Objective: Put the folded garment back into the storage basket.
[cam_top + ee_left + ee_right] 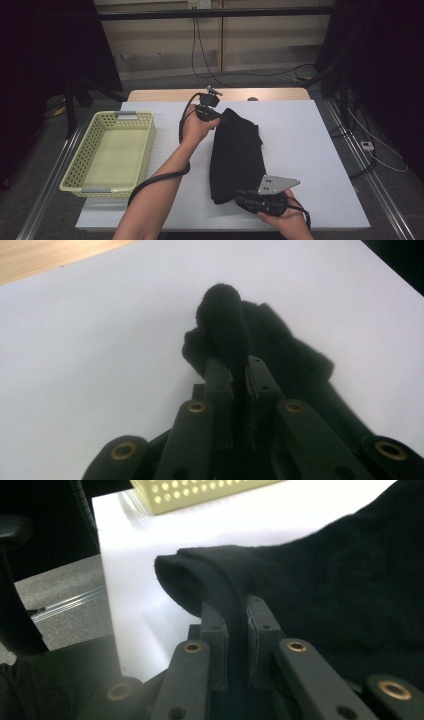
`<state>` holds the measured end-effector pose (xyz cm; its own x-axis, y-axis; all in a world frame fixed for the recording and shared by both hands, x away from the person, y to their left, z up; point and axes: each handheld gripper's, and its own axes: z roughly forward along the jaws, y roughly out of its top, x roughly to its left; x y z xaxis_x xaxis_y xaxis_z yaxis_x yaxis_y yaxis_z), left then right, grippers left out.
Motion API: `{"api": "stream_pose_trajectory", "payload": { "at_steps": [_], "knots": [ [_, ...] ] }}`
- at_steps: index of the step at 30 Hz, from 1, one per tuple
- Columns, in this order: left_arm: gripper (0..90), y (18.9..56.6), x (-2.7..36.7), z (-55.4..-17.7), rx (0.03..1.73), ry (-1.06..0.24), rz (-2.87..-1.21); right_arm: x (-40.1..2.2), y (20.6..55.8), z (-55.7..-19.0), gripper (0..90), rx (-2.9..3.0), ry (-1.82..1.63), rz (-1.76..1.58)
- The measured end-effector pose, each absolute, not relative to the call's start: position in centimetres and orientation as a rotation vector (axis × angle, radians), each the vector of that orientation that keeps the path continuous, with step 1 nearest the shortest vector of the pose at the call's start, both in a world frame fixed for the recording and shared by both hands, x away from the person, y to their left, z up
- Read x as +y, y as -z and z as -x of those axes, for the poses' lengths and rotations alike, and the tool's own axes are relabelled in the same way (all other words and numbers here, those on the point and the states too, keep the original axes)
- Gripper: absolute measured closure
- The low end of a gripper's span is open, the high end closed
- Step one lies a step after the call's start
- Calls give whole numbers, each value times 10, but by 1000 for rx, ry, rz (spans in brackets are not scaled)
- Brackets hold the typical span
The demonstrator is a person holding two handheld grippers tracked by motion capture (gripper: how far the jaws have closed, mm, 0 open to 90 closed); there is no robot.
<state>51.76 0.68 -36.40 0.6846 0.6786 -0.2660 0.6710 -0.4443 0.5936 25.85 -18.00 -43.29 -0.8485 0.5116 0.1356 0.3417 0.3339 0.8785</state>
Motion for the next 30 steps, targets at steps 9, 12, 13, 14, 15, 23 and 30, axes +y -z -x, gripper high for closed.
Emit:
{"api": "stream_pose_trajectory", "payload": {
  "at_steps": [9, 12, 13, 14, 15, 23, 30],
  "knots": [
    [836, 332, 16, -518, 1065, -63, -2249, -166, 421, -262, 813, 2377, -1623, -772],
    [836, 318, 20, -519, 1069, -80, -2256, -157, 417, -265, 813, 2354, -1673, -777],
    [836, 315, 21, -519, 1082, -85, -2253, -154, 415, -266, 813, 2346, -1690, -773],
    [836, 313, 23, -520, 1082, -86, -2258, -151, 413, -266, 813, 2344, -1699, -764],
    [836, 311, 25, -521, 1092, -80, -2252, -149, 411, -267, 813, 2340, -1712, -755],
    [837, 295, 33, -522, 1117, -106, -2267, -133, 401, -272, 813, 2308, -1768, -740],
    [838, 282, 42, -520, 1130, -132, -2283, -117, 398, -275, 814, 2295, -1811, -733]
  ]
}}
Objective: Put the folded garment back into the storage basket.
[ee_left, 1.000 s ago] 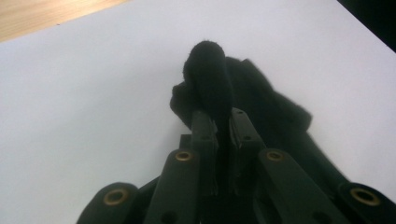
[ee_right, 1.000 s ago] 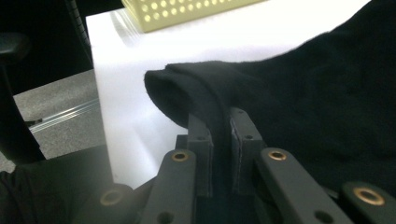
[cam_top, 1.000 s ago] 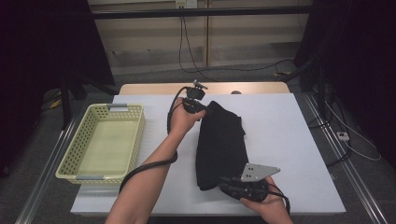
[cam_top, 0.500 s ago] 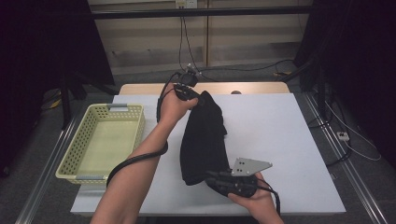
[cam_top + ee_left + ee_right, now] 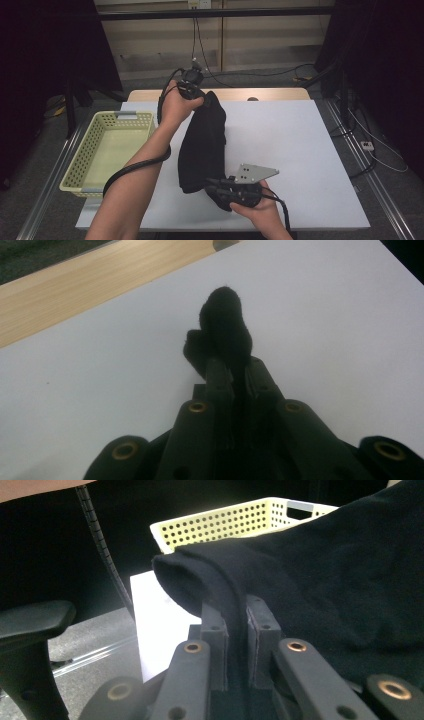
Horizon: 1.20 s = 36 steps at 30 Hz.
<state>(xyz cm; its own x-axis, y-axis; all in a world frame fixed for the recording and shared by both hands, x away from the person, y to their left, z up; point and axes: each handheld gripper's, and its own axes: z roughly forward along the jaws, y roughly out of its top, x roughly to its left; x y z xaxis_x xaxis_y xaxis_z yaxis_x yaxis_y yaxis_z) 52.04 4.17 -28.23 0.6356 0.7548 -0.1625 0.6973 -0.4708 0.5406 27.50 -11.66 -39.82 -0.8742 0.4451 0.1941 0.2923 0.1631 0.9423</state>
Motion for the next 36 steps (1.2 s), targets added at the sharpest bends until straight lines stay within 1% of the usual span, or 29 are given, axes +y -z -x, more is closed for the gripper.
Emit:
{"api": "stream_pose_trajectory", "payload": {
  "at_steps": [7, 36],
  "knots": [
    [838, 271, 50, -519, 1132, -168, -2296, -99, 392, -282, 815, 2315, -1801, -696],
    [839, 246, 87, -528, 1222, -244, -2328, -61, 374, -301, 817, 2295, -1845, -659]
  ]
}}
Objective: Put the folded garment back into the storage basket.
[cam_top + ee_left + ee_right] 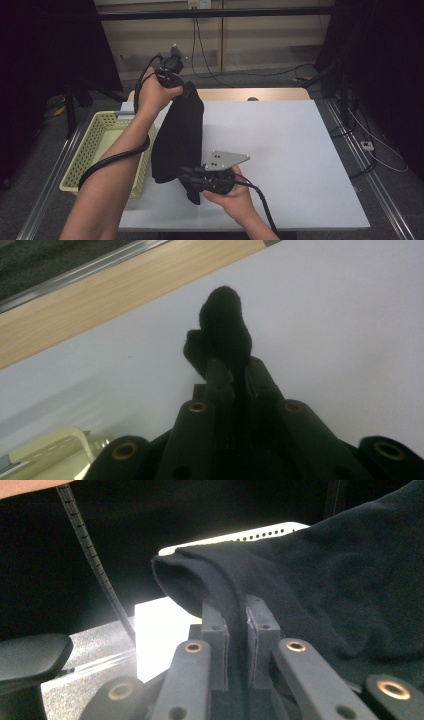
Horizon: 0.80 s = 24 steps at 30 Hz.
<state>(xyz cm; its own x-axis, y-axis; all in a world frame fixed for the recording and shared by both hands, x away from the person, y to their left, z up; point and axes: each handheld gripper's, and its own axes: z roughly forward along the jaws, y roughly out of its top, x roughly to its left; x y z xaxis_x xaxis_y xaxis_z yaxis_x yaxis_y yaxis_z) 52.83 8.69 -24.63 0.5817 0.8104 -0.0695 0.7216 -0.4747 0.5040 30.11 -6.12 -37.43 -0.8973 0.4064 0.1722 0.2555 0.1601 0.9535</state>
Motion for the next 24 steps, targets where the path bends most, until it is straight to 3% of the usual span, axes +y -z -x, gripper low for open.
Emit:
{"api": "stream_pose_trajectory", "payload": {
  "at_steps": [24],
  "knots": [
    [840, 234, 111, -532, 1264, -266, -2323, -41, 366, -311, 817, 2278, -1861, -638]
  ]
}}
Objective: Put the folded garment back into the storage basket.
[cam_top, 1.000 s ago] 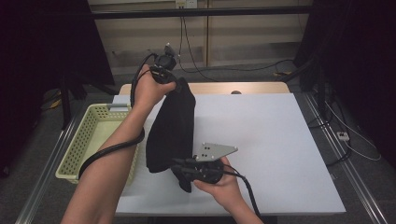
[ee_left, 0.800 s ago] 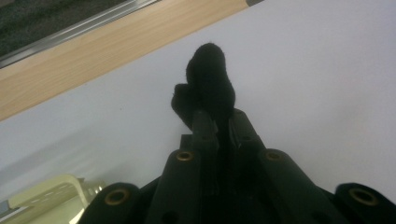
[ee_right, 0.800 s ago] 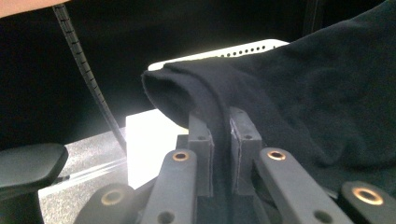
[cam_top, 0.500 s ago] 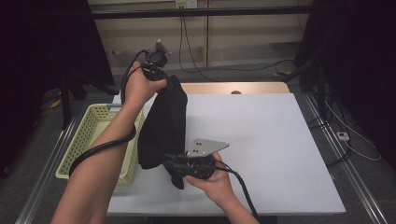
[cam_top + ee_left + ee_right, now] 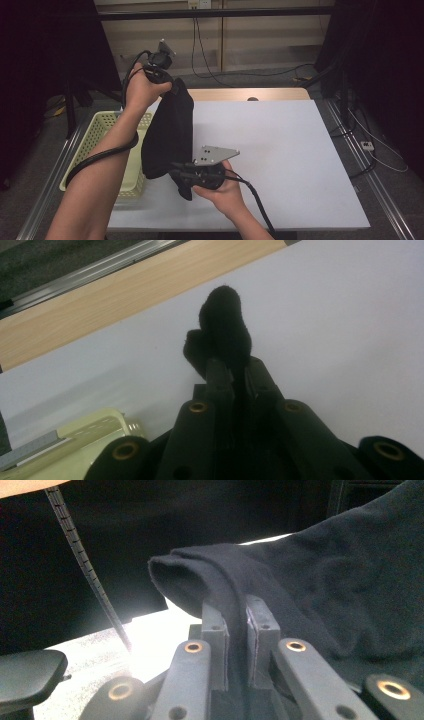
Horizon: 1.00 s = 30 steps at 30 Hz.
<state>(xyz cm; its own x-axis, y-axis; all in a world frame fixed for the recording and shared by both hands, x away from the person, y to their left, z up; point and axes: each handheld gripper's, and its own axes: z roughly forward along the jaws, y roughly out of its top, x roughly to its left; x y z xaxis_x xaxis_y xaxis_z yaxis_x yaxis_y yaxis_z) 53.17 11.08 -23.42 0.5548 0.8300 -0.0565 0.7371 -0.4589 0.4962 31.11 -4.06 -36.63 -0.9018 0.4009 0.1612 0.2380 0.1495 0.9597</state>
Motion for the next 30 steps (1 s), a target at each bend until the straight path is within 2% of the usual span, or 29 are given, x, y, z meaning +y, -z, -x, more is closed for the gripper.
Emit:
{"api": "stream_pose_trajectory", "payload": {
  "at_steps": [30],
  "knots": [
    [842, 208, 136, -532, 1310, -290, -2318, -17, 347, -313, 817, 2265, -1882, -579]
  ]
}}
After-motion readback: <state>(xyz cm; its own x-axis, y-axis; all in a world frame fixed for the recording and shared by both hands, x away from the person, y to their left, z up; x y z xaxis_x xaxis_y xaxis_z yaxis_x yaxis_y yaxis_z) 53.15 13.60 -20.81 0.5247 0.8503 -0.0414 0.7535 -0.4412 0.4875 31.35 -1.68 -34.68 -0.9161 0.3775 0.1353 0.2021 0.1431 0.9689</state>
